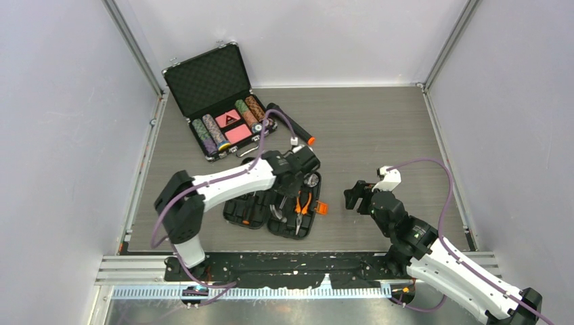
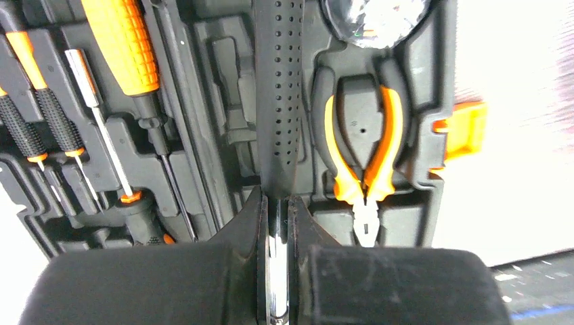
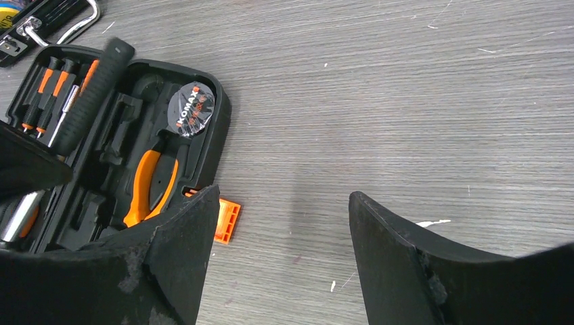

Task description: Pack the tool kit

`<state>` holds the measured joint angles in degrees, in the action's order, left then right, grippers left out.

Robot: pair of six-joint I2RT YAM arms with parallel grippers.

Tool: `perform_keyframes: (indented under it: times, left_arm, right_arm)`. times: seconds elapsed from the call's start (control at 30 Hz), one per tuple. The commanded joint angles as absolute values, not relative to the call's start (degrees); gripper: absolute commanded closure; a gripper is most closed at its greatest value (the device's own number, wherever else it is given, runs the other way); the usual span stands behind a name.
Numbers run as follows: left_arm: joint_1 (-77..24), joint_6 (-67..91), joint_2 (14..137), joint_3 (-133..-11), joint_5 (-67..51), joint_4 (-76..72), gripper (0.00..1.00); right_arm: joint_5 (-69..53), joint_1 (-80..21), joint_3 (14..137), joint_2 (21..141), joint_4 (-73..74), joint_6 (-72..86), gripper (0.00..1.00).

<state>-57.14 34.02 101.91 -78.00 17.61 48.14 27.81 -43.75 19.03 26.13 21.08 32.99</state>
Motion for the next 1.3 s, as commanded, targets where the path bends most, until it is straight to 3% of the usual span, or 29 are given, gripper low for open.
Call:
perform_keyframes:
  times: [0.0, 0.37, 0.77, 0.9, 1.17, 1.27]
  left_arm:
    - [-54.4, 34.8, 95.9, -75.5, 8.0, 41.4, 1.00]
    - [-52.1, 43.1, 95.1, -65.2, 1.2, 30.7, 1.00]
    - [-51.4, 50.7, 93.1, -56.7, 2.2, 23.8, 1.00]
    - [-51.4, 51.3, 91.7, -55.3, 3.1, 23.7, 0.86]
    - [-51.5, 49.3, 84.7, -55.6, 7.1, 27.3, 0.40]
    - [-51.7, 49.0, 80.6, -54.9, 7.6, 27.7, 0.34]
  right_arm:
    - [27.8, -43.5, 19.2, 25.8, 19.0, 33.9, 0.25]
    - [26.8, -43.4, 19.1, 25.8, 19.0, 34.1, 0.25]
    - [25.4, -43.2, 19.0, 26.6, 18.3, 34.2, 0.25]
    - [24.1, -43.2, 18.9, 27.2, 16.9, 33.6, 0.25]
    - [19.2, -43.2, 21.2, 29.9, 14.9, 28.3, 0.25]
    - [15.0, -43.2, 23.0, 32.5, 13.7, 26.2, 0.26]
